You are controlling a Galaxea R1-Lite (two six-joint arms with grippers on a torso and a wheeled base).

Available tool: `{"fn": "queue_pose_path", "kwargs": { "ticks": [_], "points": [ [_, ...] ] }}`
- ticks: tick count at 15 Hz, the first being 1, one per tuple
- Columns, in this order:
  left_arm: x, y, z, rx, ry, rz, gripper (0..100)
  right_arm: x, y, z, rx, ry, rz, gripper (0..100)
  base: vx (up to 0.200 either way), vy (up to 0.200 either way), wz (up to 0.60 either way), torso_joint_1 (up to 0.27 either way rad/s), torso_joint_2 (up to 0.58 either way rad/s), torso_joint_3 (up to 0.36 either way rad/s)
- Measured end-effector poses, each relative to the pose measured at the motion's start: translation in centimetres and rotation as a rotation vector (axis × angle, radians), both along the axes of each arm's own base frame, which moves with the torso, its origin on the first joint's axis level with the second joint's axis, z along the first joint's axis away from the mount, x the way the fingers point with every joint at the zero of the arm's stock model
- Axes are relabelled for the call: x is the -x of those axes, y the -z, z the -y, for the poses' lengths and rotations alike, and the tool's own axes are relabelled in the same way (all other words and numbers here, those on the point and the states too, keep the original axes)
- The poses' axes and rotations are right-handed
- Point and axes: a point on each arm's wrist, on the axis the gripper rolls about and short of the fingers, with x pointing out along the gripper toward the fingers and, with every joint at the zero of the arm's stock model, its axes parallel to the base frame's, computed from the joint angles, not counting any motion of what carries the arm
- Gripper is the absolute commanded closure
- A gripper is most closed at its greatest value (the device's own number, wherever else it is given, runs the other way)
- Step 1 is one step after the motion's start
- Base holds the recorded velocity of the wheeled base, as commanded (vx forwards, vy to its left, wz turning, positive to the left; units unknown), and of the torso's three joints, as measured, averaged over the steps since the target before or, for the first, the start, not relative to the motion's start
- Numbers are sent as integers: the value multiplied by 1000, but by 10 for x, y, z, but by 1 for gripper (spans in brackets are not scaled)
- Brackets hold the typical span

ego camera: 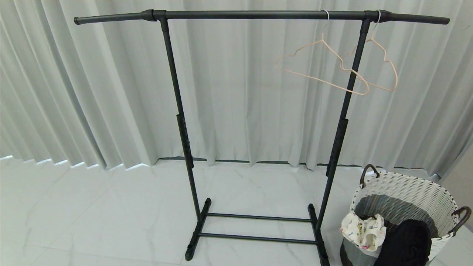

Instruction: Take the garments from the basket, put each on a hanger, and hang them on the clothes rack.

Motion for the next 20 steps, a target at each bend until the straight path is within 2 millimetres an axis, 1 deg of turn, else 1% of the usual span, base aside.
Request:
{"fn": "queue_pose_path", "kwargs": {
  "ticks": [2, 6, 15, 20],
  "points": [
    [0, 0, 0, -1, 0, 0, 0, 0, 0, 0, 1, 0, 0, 0, 0, 0, 0, 0, 0, 0],
    [0, 0, 0, -5, 0, 1, 0, 0, 0, 0, 3, -1, 0, 0, 0, 0, -600, 4, 6, 4],
    [0, 0, 0, -8, 0, 0, 0, 0, 0, 0, 1, -1, 0, 0, 0, 0, 0, 0, 0, 0],
    [0, 0, 0, -13, 0, -2, 0, 0, 0, 0, 1, 1, 0, 0, 0, -200, 0, 2, 0, 1]
  ]
}}
